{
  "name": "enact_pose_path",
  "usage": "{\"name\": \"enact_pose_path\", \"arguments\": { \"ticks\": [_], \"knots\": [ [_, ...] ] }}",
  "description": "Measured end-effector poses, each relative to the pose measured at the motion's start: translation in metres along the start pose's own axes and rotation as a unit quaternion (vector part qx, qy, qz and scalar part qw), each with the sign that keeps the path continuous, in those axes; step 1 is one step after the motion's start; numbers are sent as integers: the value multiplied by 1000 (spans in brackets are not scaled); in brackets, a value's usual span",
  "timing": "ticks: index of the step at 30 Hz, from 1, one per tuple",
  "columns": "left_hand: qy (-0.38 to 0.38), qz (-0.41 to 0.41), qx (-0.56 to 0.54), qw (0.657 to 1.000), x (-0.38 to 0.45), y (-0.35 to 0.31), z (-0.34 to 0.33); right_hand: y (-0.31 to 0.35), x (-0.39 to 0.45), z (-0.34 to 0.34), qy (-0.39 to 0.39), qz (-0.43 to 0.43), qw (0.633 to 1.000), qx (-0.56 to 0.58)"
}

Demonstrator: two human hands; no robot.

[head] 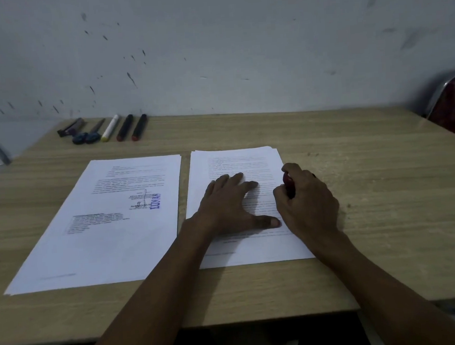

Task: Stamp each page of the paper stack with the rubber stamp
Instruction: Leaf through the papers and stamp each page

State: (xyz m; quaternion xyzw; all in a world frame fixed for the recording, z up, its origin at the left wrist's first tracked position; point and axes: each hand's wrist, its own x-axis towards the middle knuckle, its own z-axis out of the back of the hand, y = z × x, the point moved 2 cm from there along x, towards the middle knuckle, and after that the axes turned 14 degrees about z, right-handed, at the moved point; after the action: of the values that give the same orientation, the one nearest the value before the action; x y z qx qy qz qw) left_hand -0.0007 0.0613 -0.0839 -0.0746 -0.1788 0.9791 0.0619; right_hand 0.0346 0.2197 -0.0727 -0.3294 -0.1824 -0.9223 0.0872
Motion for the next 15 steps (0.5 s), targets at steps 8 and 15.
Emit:
{"name": "enact_pose_path", "arguments": {
  "ticks": [8,15],
  "knots": [
    [-3,-3,4,1000,0,1,1,1,0,-1,-6,7,1000,-11],
    [-6,-1,-1,1000,1,1,-1,1,0,-1,2,7,1000,-10]
  ]
}}
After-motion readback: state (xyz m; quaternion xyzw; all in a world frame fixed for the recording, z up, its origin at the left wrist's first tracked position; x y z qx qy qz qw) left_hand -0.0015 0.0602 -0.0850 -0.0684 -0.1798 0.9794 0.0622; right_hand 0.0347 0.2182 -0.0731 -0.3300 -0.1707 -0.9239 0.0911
